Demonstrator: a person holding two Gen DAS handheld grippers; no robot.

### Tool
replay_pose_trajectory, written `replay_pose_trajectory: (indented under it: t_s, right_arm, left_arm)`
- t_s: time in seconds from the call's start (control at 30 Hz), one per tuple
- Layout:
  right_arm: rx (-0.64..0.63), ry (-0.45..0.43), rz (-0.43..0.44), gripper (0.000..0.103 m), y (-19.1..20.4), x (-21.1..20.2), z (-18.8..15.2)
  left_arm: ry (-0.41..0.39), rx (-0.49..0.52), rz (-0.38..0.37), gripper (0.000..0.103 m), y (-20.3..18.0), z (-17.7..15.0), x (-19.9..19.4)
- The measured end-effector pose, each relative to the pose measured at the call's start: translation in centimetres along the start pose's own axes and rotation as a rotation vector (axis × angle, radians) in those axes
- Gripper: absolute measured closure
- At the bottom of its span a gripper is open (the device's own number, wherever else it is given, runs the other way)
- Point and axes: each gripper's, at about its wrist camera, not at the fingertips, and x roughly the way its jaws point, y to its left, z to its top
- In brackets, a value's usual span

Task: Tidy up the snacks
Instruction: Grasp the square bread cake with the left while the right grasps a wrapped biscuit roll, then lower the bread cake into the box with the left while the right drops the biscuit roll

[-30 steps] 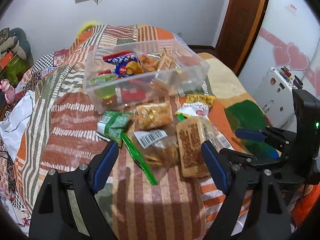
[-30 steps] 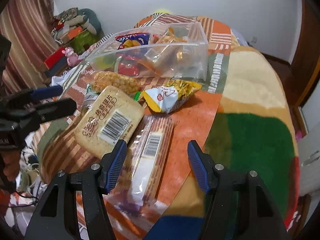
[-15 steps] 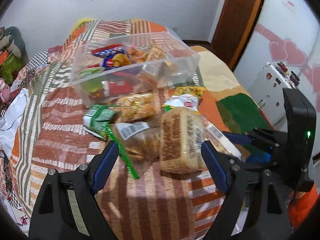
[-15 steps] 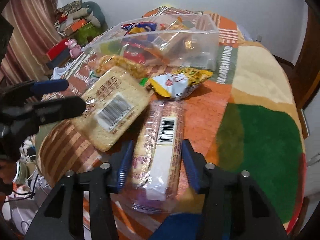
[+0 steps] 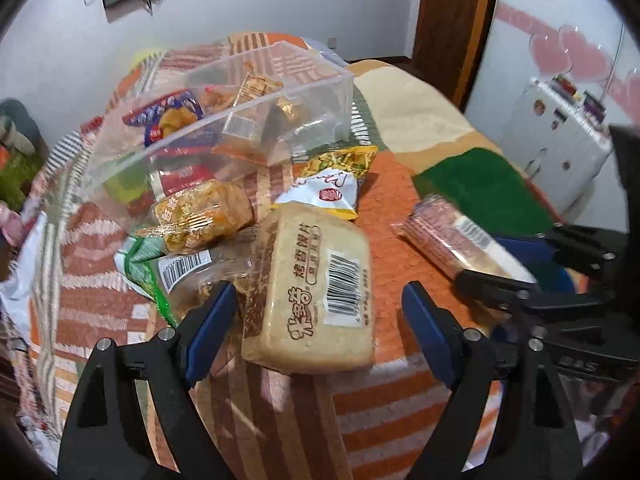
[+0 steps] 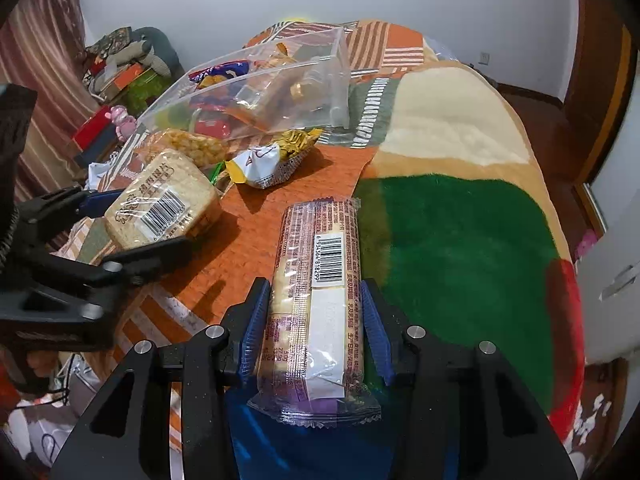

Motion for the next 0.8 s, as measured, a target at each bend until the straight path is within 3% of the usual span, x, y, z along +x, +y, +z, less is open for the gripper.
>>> replay_pose_trajectory:
  t_s: [0.23, 0.3, 0.37, 0.6, 0.8]
  right_arm:
    - [-0.035, -0.001, -0.01, 0.06, 0.9, 0.9, 0.6]
    - [-0.031, -0.002, -0.003, 0.06, 0.8, 1.0, 0.7]
    - [-0.026, -0.009, 0.0, 0.06, 0.8, 0.8, 0.7]
    - [-0.019, -0.054, 0.005, 0.061, 0.9, -0.6, 1.1]
    - [-0.008, -0.111, 0.011, 0.061, 0.9, -2.1, 2.1]
  left_arm:
    - [-0.052, 0.035, 0.097, 0.023, -0.4, -0.4, 1.0]
    - [-0.057, 0.056, 0.083, 0.039, -0.6, -0.6, 0.9]
    - [-0.047, 0.059, 0.059, 0.043, -0.6, -0.7, 1.1]
    - [-0.042, 0.0, -0.029, 0.046, 0.4, -0.6, 0.4]
    - [-0.092, -0.022, -0.069, 0.048, 1.0, -0.1, -1.6]
